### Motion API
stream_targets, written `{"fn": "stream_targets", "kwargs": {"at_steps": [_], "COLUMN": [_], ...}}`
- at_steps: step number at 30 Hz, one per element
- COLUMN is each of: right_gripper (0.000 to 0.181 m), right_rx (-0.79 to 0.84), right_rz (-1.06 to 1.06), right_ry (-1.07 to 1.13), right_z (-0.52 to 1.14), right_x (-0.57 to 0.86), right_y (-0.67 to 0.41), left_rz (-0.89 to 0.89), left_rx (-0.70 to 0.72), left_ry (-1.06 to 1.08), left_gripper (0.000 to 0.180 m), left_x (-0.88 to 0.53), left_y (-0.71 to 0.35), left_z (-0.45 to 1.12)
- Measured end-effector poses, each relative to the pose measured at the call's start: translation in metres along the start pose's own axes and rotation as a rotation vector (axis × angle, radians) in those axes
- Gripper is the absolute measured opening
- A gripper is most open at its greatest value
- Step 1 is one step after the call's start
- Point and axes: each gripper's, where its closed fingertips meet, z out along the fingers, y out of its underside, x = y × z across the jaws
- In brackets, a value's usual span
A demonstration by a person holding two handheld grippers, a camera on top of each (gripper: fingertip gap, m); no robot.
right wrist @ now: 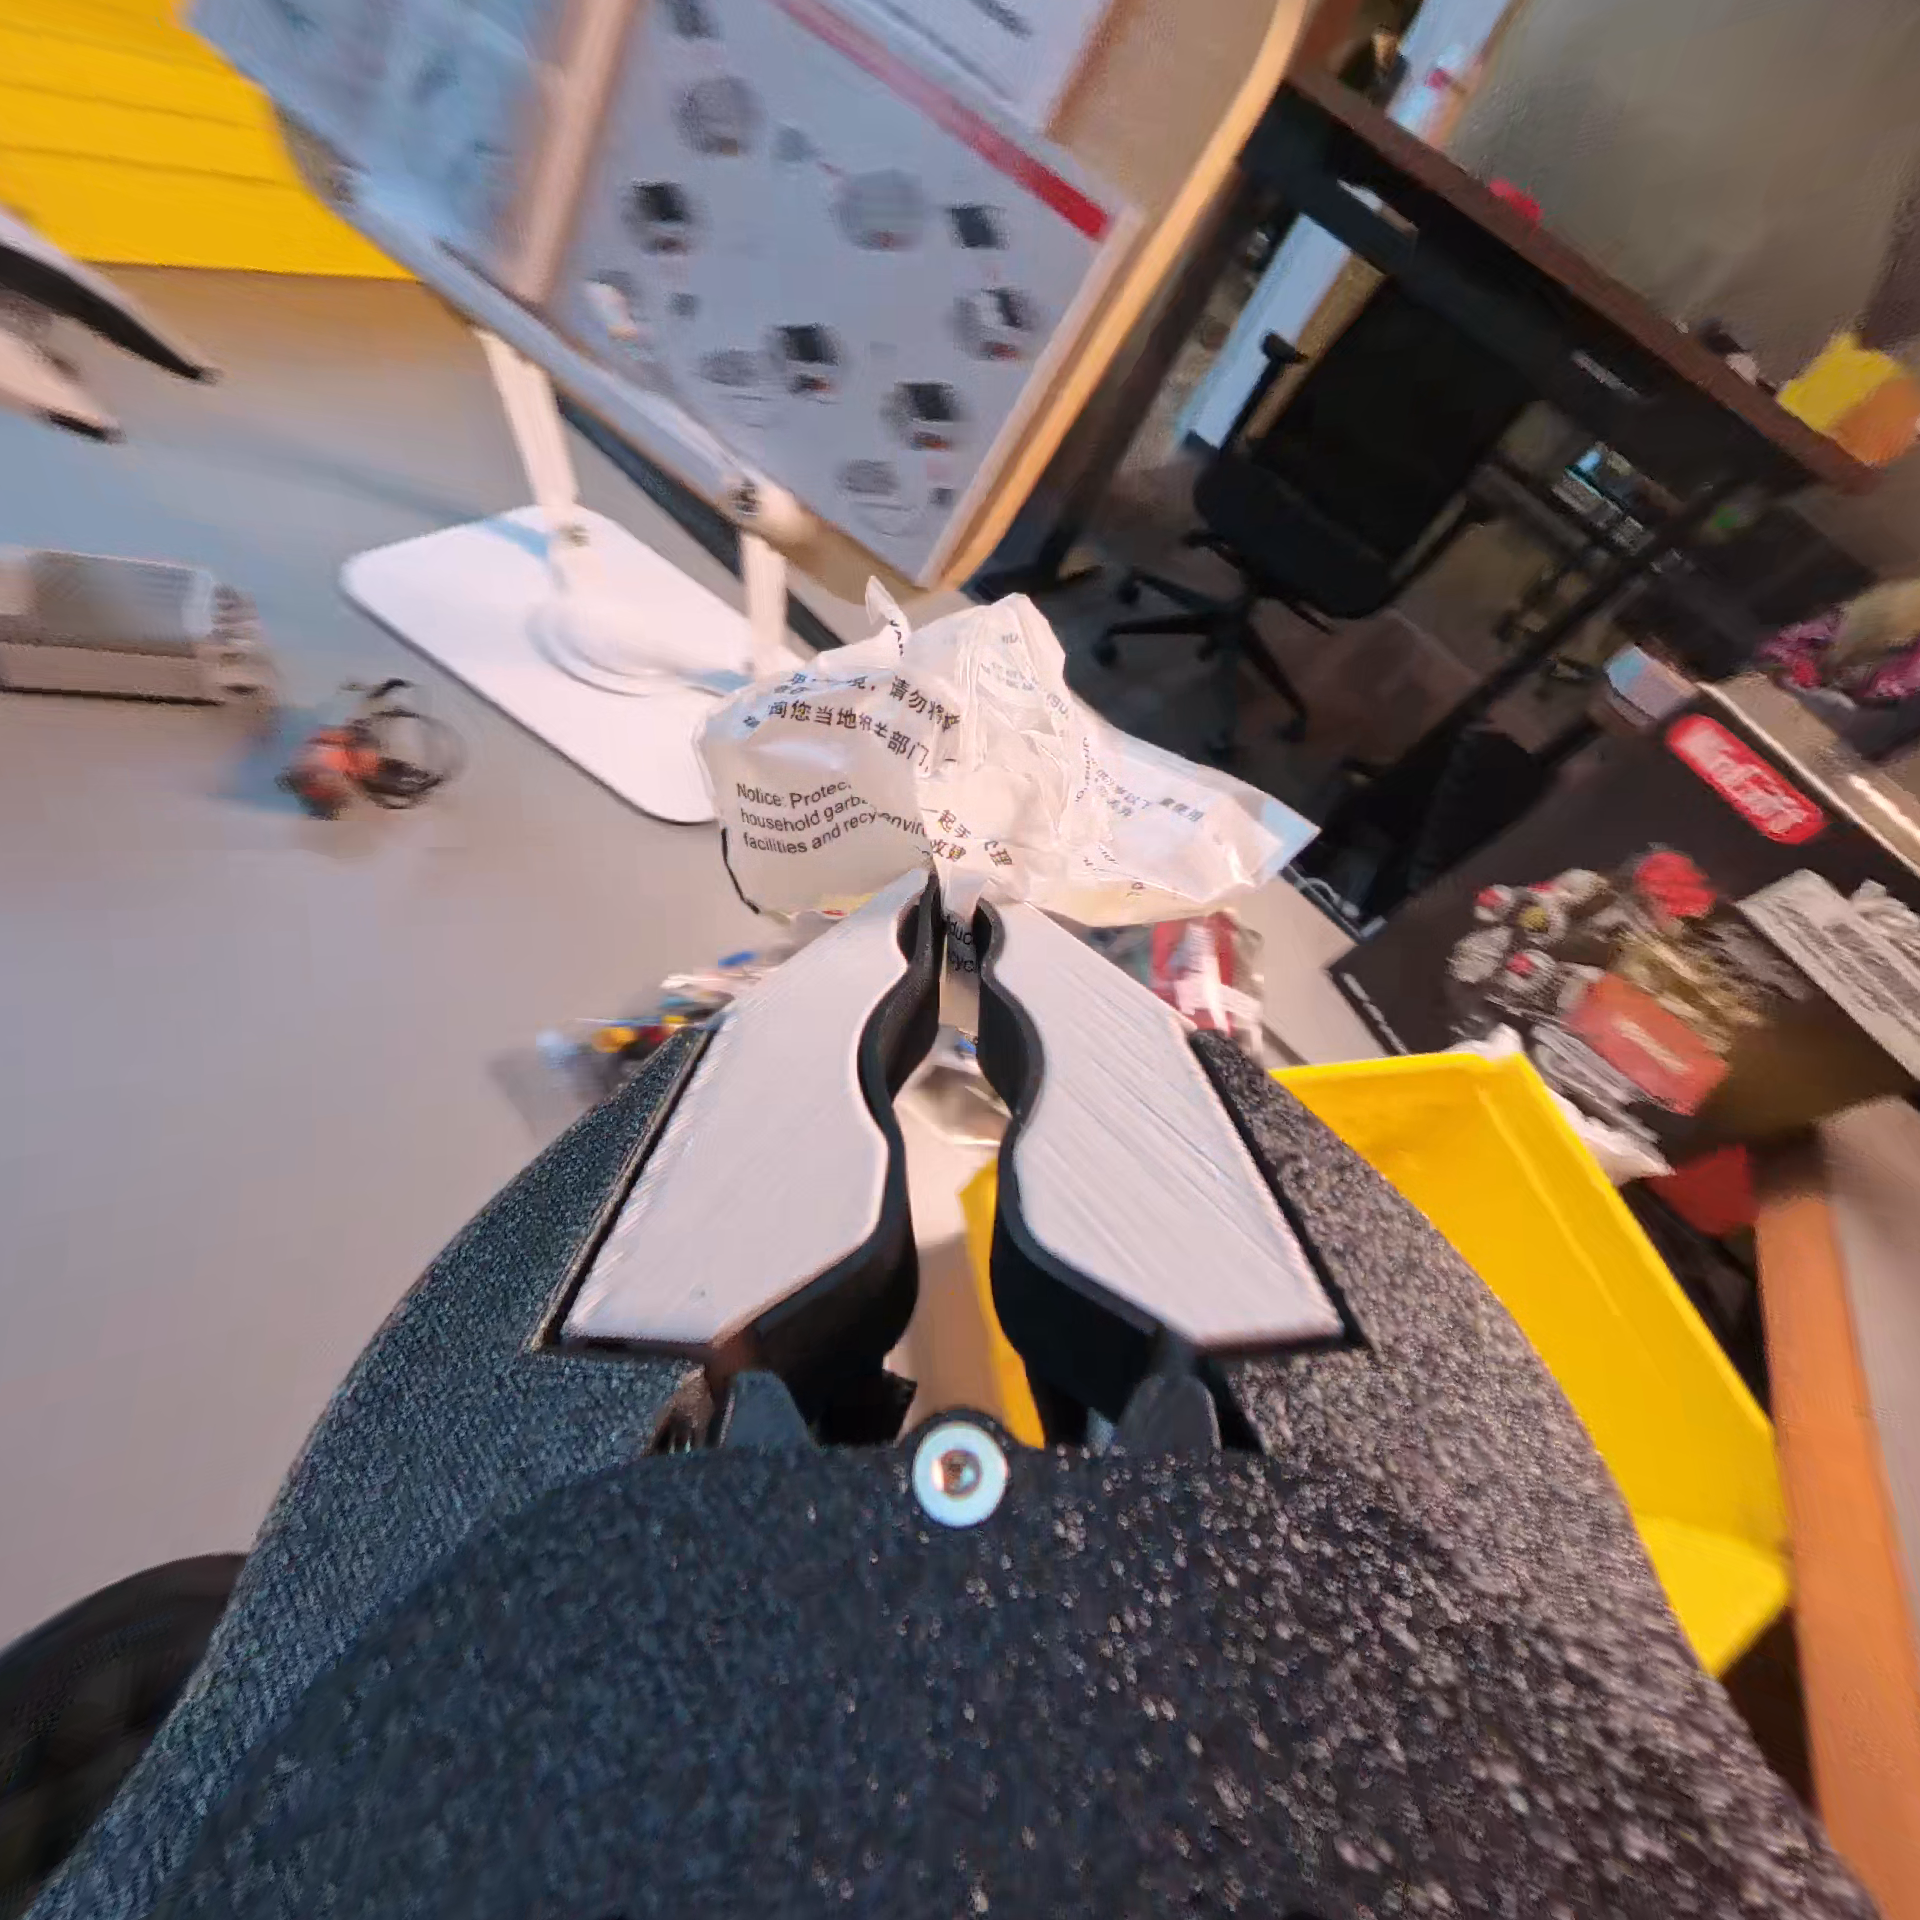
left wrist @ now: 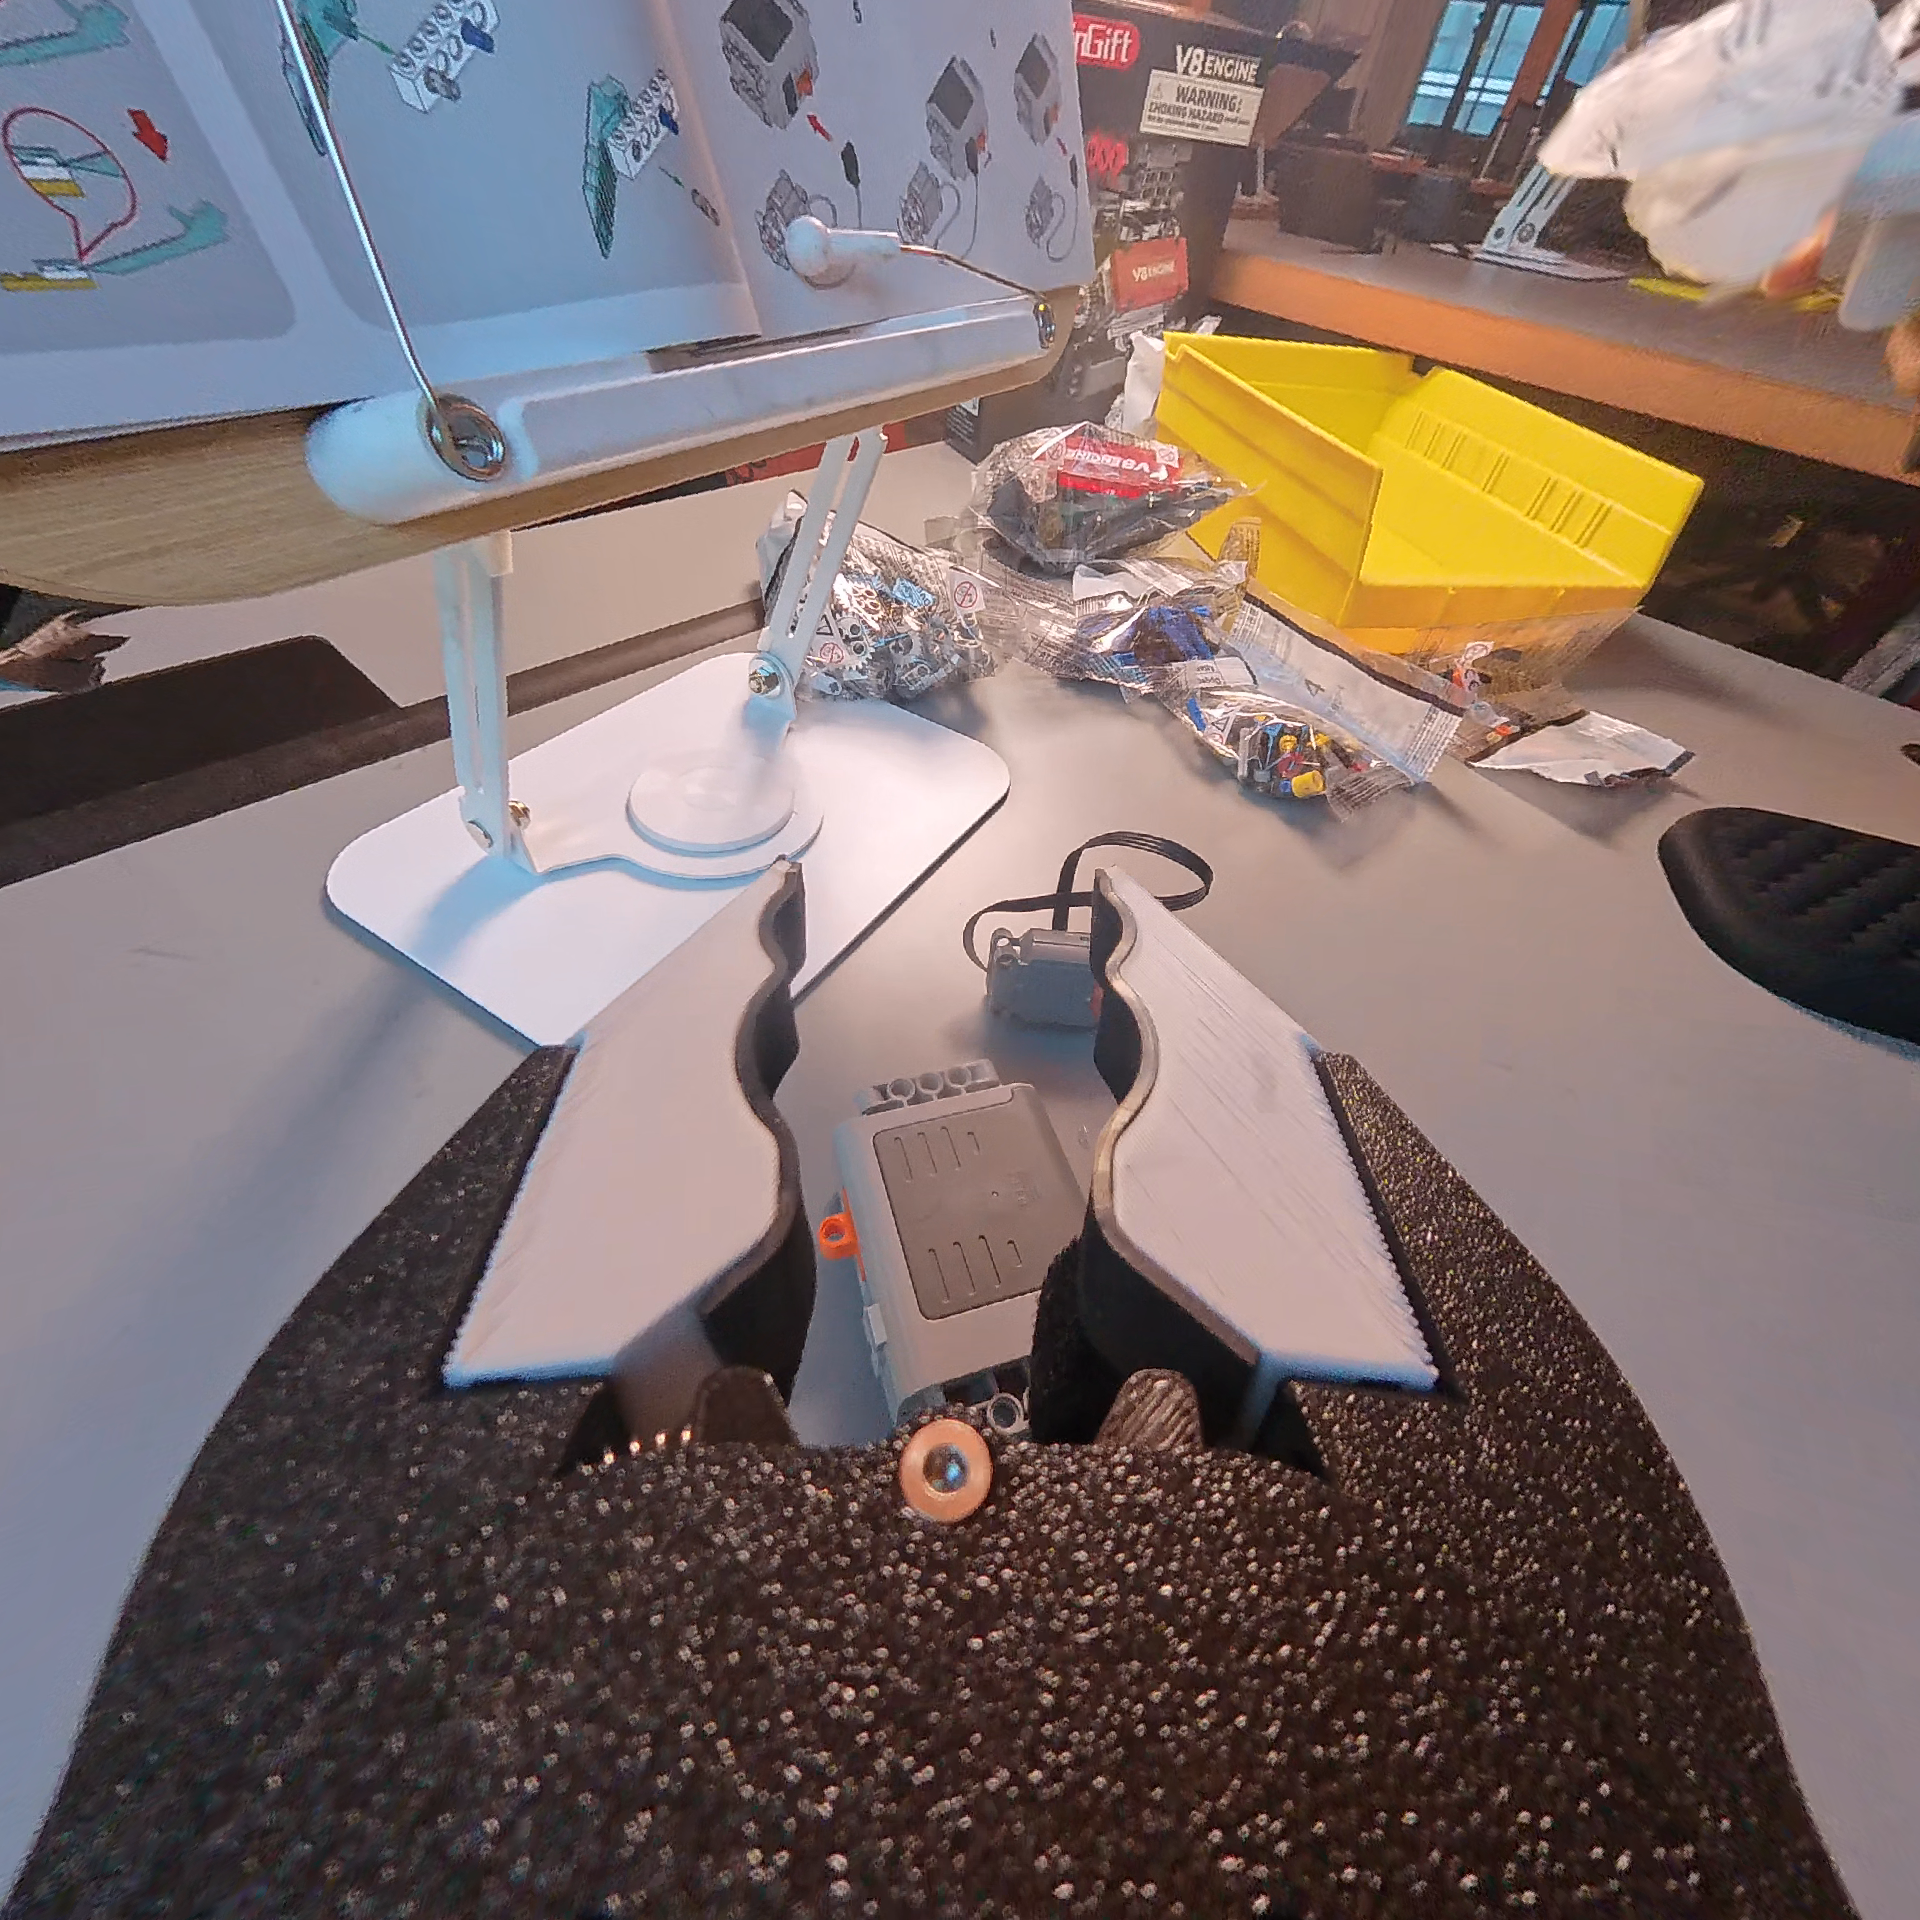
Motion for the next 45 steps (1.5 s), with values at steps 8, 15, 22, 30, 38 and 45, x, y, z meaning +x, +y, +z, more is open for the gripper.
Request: {"fn": "stream_targets", "kwargs": {"at_steps": [8,15,22,30,38,45], "right_gripper": [0.001,0.002,0.036,0.062,0.085,0.069], "right_rx": [-0.242,-0.6,-0.715,-0.319,0.267,0.382], "right_rz": [0.091,0.132,0.193,0.267,0.329,0.28], "right_ry": [0.194,0.183,0.158,0.193,-0.155,-0.297], "right_z": [0.092,0.191,0.195,0.141,0.08,0.104], "right_x": [0.18,0.237,0.236,0.202,0.012,-0.113], "right_y": [0.056,0.14,0.166,0.079,-0.037,-0.023], "left_rz": [0.007,0.006,0.008,0.053,0.059,0.024], "left_rx": [0.016,0.026,-0.028,-0.069,-0.056,0.041], "left_ry": [-0.031,-0.052,-0.073,-0.091,-0.143,-0.195], "left_gripper": [0.052,0.051,0.049,0.051,0.051,0.058], "left_x": [-0.005,-0.012,-0.016,-0.013,-0.022,-0.033], "left_y": [-0.001,0.0,0.009,0.011,0.011,-0.003], "left_z": [-0.002,-0.004,-0.002,-0.001,-0.003,-0.013]}}
